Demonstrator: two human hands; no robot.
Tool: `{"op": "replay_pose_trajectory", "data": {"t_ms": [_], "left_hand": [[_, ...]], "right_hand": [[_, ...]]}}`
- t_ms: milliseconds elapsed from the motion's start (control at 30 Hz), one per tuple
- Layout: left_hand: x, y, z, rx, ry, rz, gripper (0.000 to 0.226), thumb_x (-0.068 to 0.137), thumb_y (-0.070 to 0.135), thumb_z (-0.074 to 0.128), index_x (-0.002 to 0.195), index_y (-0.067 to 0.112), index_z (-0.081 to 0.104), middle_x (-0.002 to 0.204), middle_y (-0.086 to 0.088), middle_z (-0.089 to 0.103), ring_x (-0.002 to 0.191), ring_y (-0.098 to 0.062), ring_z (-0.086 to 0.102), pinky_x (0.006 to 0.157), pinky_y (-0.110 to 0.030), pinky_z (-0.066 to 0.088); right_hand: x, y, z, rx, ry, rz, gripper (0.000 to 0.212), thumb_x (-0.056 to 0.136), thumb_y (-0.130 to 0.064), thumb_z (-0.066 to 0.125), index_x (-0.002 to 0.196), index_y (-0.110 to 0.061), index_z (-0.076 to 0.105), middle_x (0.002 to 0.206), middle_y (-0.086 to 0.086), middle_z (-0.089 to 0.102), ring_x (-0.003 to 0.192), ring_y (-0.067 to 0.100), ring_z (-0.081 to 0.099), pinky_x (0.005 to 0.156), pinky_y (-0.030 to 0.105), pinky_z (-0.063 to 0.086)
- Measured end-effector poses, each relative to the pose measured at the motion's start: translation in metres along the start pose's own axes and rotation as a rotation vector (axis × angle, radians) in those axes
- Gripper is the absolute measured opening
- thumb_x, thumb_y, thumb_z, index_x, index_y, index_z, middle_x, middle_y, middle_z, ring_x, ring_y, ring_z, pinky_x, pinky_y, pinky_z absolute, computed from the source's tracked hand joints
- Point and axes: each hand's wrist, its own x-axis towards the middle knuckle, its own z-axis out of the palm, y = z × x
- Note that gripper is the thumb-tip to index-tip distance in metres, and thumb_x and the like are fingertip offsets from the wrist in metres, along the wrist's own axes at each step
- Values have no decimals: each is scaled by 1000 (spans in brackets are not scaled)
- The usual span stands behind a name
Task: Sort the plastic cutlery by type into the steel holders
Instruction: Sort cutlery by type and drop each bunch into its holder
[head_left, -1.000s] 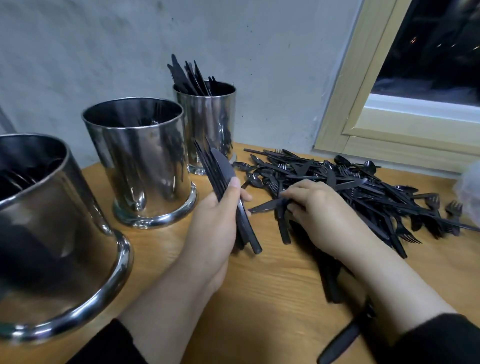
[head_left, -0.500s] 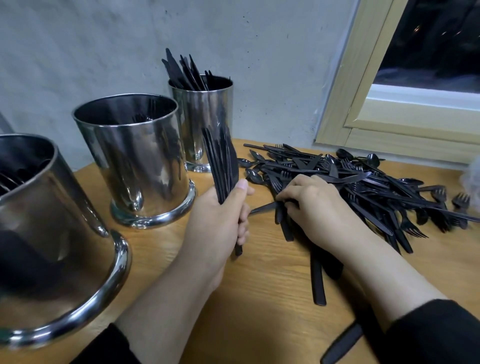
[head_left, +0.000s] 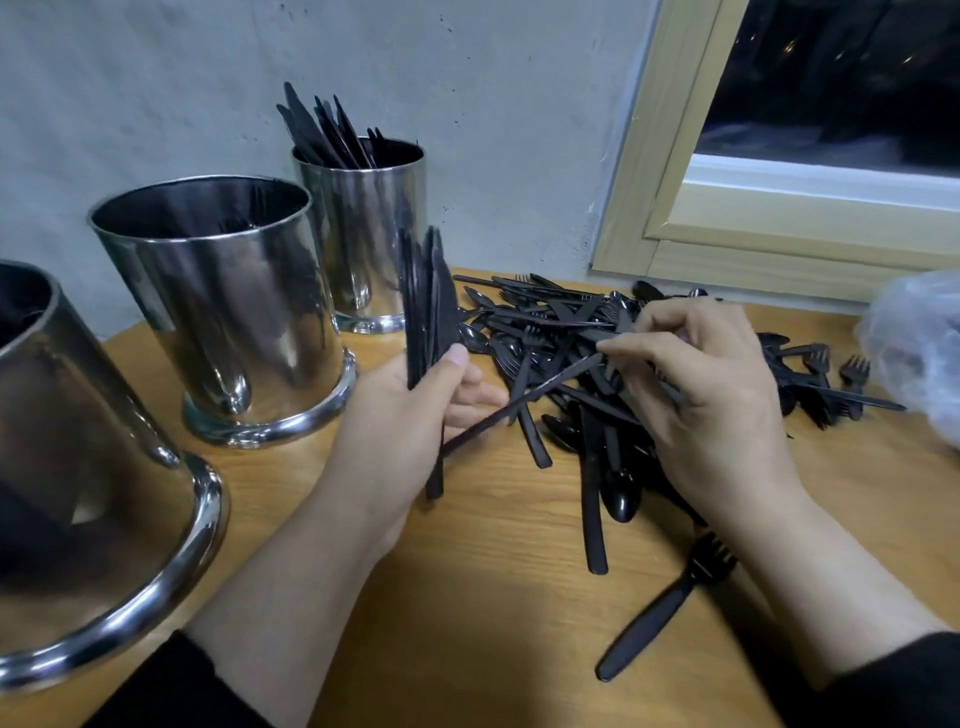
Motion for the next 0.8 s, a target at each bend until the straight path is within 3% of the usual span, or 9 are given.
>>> {"op": "replay_pose_trajectory", "data": {"t_ms": [100, 167, 300, 367, 467, 567, 700, 800], "left_hand": [[-14, 2, 8, 17, -295, -105, 26, 106, 32, 50, 111, 11, 64, 89, -14, 78, 67, -29, 72, 63, -41, 63], [-17, 0, 10, 20, -403, -129, 26, 104, 37, 52, 119, 18, 61, 85, -12, 76, 54, -21, 61, 48, -29, 52], [-14, -6, 8, -101, -520, -204, 42, 94, 41, 64, 125, 12, 63, 67, -3, 58, 45, -9, 39, 43, -21, 33], [-11, -8, 6, -100, -460, -179, 45, 92, 39, 67, 124, 9, 64, 64, 3, 49, 48, -9, 38, 46, -21, 35], [-2, -13, 4, -28, -160, -27, 36, 98, 34, 63, 115, 2, 60, 65, 4, 53, 58, -16, 52, 59, -32, 49], [3, -18, 3, 87, 53, 114, 13, 103, 29, 58, 101, 17, 63, 70, 2, 63, 72, -19, 67, 75, -39, 59], [-3, -23, 7, 302, -43, 139, 8, 104, 32, 55, 102, 28, 62, 75, -4, 66, 70, -14, 68, 65, -23, 56], [-4, -21, 9, 214, -46, 141, 10, 105, 30, 52, 103, 22, 58, 71, -2, 59, 59, -18, 62, 57, -31, 56]], "right_hand": [[-5, -3, -2, 4, 48, -26, 17, 92, -6, 67, 103, -9, 78, 102, 8, 63, 98, 25, 52, 83, 45, 43], [-7, -5, 1, 13, 48, -47, 16, 93, -9, 66, 103, -11, 78, 101, 8, 63, 97, 28, 53, 80, 50, 43], [-8, -11, 6, 42, 27, -70, 15, 94, -12, 66, 104, -11, 78, 101, 6, 64, 96, 29, 55, 77, 52, 43], [-8, -9, 5, 62, 17, -33, 17, 95, -13, 66, 107, -11, 77, 104, 5, 64, 97, 28, 56, 80, 50, 44], [-8, -1, 0, 96, -29, 97, 20, 99, -21, 61, 110, -11, 75, 104, 1, 65, 98, 22, 58, 85, 44, 48], [-10, 0, -3, 92, -114, 214, 17, 96, -23, 62, 103, -14, 75, 98, -4, 66, 95, 17, 60, 86, 32, 47], [-8, -5, -8, 82, -249, 353, 14, 95, -29, 63, 93, -20, 73, 87, -11, 63, 84, 12, 59, 75, 27, 43], [-8, -13, -15, 33, -400, 392, 22, 93, -44, 63, 81, -26, 69, 81, -14, 60, 78, 3, 57, 71, 27, 45]]}}
